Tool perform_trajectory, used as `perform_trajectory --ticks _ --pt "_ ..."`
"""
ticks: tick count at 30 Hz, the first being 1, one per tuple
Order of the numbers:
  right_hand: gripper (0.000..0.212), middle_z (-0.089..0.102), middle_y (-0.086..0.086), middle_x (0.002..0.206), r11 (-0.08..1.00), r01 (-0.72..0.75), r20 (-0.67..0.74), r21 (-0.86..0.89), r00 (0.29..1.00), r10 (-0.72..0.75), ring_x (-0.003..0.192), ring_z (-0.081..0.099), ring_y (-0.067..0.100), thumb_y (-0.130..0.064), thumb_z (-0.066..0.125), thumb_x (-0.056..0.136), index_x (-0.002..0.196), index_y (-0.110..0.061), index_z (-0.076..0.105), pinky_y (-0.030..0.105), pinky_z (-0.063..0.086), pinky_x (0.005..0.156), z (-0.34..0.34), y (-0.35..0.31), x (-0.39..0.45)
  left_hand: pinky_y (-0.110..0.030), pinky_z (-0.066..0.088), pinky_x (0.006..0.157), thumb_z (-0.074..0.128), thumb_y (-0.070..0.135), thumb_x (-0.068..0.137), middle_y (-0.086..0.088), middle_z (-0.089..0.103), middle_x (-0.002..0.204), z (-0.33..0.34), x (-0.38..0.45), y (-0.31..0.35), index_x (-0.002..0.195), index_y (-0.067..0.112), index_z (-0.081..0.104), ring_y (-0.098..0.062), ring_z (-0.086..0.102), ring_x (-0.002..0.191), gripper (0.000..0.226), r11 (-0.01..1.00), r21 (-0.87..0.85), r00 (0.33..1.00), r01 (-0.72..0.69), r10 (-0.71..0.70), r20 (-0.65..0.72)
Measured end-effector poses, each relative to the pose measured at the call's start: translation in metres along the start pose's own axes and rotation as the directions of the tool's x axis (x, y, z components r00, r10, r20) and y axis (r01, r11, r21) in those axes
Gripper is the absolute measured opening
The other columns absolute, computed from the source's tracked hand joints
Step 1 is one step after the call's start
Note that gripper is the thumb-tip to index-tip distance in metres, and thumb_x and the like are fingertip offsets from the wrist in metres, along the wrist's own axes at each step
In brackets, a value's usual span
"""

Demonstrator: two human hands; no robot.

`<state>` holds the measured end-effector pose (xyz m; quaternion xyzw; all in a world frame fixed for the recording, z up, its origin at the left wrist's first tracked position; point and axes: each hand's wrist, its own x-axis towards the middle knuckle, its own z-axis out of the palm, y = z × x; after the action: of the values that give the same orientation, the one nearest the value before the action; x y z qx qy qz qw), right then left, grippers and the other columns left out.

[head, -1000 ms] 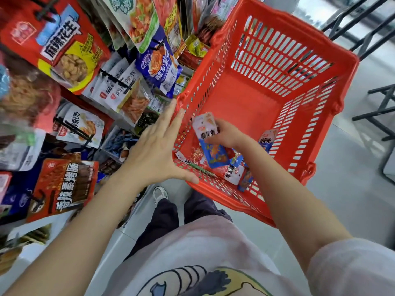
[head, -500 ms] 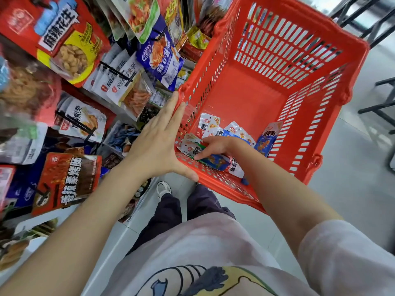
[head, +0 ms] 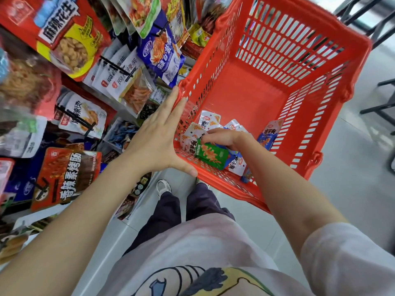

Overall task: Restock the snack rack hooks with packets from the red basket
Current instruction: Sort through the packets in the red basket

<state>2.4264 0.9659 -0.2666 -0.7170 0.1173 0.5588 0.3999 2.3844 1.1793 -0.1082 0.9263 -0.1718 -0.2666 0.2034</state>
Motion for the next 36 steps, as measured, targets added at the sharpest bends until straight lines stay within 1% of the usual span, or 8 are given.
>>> perform_trajectory --ticks 5,9,13,15,20,25,32,36 --pt "0.111 0.017 0.007 0.166 0.997 0.066 0.014 -0.041 0.998 -0.065 0.151 0.023 0.029 -0.045 0.082 0.078 0.158 -0.009 0.015 0.046 0.026 0.122 0.006 -0.01 -0.016 -0.044 0.006 0.123 0.073 0.082 0.037 0.012 -0.039 0.16 0.0 0.0 0.002 0.159 0.022 -0.018 -0.014 -0.013 0.155 0.164 1.0 0.028 1.0 -0.001 0.001 0.008" --pt "0.078 0.049 0.007 0.15 0.975 0.182 0.024 0.13 0.982 -0.187 0.137 0.048 0.019 -0.023 0.08 0.085 0.148 -0.005 0.038 0.036 0.037 0.112 -0.016 -0.027 -0.07 -0.042 0.003 0.124 0.069 0.081 0.044 0.009 -0.027 0.165 -0.008 0.001 0.006 0.16 0.023 -0.015 -0.012 -0.009 0.155 0.154 1.0 -0.009 1.0 0.027 -0.027 -0.009" --pt "0.027 0.077 0.002 0.102 0.781 0.46 -0.086 0.422 0.878 -0.47 0.088 0.074 0.015 -0.002 0.064 0.092 0.117 -0.01 0.06 0.031 0.059 0.077 -0.031 -0.046 -0.136 -0.035 0.02 0.121 0.064 0.076 0.069 0.003 0.015 0.168 -0.025 0.009 0.024 0.161 0.026 0.009 -0.012 0.016 0.153 0.119 0.907 -0.418 0.964 0.054 -0.156 -0.214" --pt "0.036 0.075 0.003 0.107 0.633 0.612 -0.203 0.474 0.775 -0.598 0.095 0.072 0.019 -0.005 0.062 0.089 0.124 -0.009 0.057 0.033 0.058 0.083 -0.031 -0.065 -0.163 -0.028 0.033 0.115 0.069 0.073 0.076 0.006 0.04 0.155 -0.035 0.018 0.044 0.154 0.026 0.032 -0.009 0.039 0.142 0.098 0.73 -0.683 0.937 -0.024 -0.221 -0.269" --pt "0.021 0.074 -0.002 0.105 0.485 0.85 -0.427 0.208 0.525 -0.736 0.099 0.069 0.018 -0.017 0.065 0.093 0.113 -0.021 0.063 0.037 0.056 0.091 -0.015 -0.134 -0.203 -0.038 0.062 0.082 0.056 0.04 0.089 -0.009 0.078 0.097 -0.089 0.014 0.094 0.082 0.017 0.083 -0.022 0.076 0.087 0.036 -0.1 -0.993 0.971 -0.069 -0.233 -0.044" --pt "0.091 0.058 0.006 0.132 0.417 0.76 -0.525 -0.499 0.118 -0.843 0.127 0.052 0.029 -0.085 0.054 0.075 0.139 -0.019 0.051 0.05 0.044 0.103 0.005 -0.202 -0.225 -0.018 0.056 0.069 0.038 0.022 0.107 -0.014 0.069 0.078 -0.138 -0.026 0.098 0.086 0.014 0.068 -0.013 0.068 0.072 0.037 -0.077 -0.96 0.924 -0.27 -0.302 -0.236" --pt "0.049 0.063 -0.006 0.127 0.084 0.912 -0.31 -0.402 -0.05 -0.949 0.119 0.06 0.011 -0.051 0.075 0.081 0.121 -0.047 0.048 0.044 0.049 0.1 0.069 -0.282 -0.32 -0.045 0.063 0.07 0.073 0.036 0.076 -0.015 0.076 0.107 -0.221 -0.139 0.082 0.12 0.009 0.07 -0.031 0.075 0.083 0.052 0.074 -0.86 0.768 -0.504 -0.417 -0.486" --pt "0.046 0.064 -0.014 0.112 -0.043 0.925 -0.254 -0.378 -0.149 -0.956 0.097 0.059 -0.016 -0.03 0.078 0.086 0.121 -0.03 0.048 0.007 0.045 0.085 0.115 -0.324 -0.378 -0.04 0.062 0.066 0.077 0.015 0.075 -0.013 0.078 0.095 -0.252 -0.224 0.064 0.104 0.007 0.072 -0.028 0.076 0.08 0.031 0.284 -0.71 0.618 -0.645 -0.352 -0.703"
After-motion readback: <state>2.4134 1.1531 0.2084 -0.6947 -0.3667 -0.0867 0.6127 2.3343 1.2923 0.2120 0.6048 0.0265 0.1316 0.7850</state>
